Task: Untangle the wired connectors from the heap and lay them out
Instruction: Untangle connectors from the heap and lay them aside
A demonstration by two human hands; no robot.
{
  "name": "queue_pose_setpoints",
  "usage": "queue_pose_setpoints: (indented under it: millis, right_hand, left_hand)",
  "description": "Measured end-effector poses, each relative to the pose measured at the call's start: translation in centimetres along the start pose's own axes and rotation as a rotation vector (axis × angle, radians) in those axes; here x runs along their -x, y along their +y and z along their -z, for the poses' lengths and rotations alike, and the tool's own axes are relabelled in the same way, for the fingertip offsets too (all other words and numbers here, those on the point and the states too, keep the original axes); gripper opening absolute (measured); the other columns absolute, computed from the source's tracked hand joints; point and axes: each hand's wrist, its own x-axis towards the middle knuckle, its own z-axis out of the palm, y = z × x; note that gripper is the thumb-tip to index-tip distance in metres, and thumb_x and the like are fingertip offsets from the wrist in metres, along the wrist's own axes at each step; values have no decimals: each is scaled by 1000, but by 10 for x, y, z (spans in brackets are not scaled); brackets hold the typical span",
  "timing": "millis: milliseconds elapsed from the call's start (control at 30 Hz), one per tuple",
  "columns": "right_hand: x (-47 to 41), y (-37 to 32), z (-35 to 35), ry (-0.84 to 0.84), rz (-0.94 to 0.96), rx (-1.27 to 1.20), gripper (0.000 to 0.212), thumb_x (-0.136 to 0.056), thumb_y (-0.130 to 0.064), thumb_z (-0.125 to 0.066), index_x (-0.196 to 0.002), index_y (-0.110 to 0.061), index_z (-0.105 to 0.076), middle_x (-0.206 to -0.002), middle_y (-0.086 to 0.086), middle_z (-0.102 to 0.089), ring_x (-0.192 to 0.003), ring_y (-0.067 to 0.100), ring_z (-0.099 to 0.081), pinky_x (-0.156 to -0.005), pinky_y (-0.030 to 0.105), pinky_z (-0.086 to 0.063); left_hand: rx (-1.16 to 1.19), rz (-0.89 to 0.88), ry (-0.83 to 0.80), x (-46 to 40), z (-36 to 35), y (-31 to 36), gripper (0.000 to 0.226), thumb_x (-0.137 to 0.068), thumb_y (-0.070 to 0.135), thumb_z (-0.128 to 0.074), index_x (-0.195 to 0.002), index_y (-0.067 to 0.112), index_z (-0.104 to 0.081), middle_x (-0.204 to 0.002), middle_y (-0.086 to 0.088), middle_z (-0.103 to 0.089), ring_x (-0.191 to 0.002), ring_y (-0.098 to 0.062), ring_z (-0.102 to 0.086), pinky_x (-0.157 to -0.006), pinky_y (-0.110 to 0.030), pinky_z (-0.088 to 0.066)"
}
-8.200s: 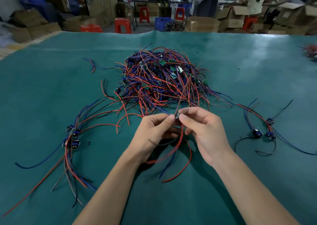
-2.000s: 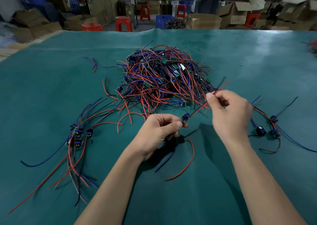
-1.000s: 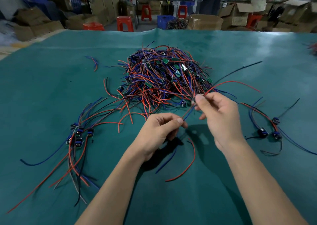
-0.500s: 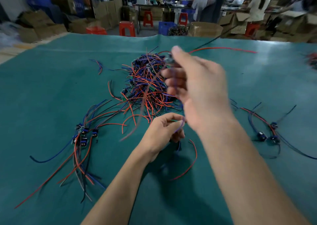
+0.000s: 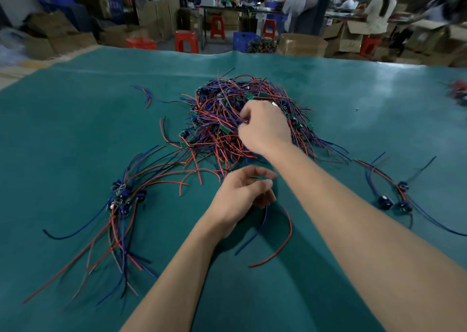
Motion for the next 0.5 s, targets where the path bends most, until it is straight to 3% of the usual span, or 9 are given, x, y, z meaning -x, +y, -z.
queue_pose_setpoints:
  millis: [100, 200, 300, 400, 500]
  right_hand:
    - [-12, 31, -5, -106, 67, 119, 40, -93, -25, -66, -133, -30, -61, -134, 3, -59, -122, 32, -56, -94, 42, -51]
    - [-19, 49, -10, -19, 49, 139, 33, -92, -24, -68, -123, -32, -67, -121, 3, -68, -112, 33, -62, -83, 39, -51]
    - [-21, 60, -13, -65, 6, 204, 30, -93, -21, -67, -122, -29, -66, -116, 8, -68, -108, 36, -63, -76, 37, -49]
    - [-23, 70, -13, -64, -5, 167, 18, -90, -12, -69, -101, -26, -71, -114, 11, -70, -107, 36, -63, -87, 43, -56]
    - [-21, 77, -3, 26, -59, 8, 19, -83, -9, -70, -86, -28, -73, -103, 8, -74, -103, 32, -66, -92, 41, -56]
  left_hand:
    - [-11, -22, -24, 2, 1, 2, 15, -97, 1, -54, -107, 3, -65, -67, -5, -66, -57, -13, -54, -59, -21, -46]
    - [-7, -8, -30, 4, 2, 4, 16, -97, 1, -53, -107, 3, -65, -68, -6, -66, -59, -14, -54, -60, -22, -46]
    - [2, 5, -16, 3, 1, 2, 16, -97, 0, -53, -105, 6, -65, -67, -4, -67, -59, -14, -54, -62, -24, -46]
    - [-4, 13, -17, 3, 2, 3, 16, -97, 0, -53, -107, 4, -66, -67, -3, -67, -59, -13, -55, -62, -24, -47]
    - [5, 15, -15, 2, 3, 2, 16, -97, 0, -53, -108, 2, -65, -67, -3, -67, -57, -12, -56, -61, -22, -47]
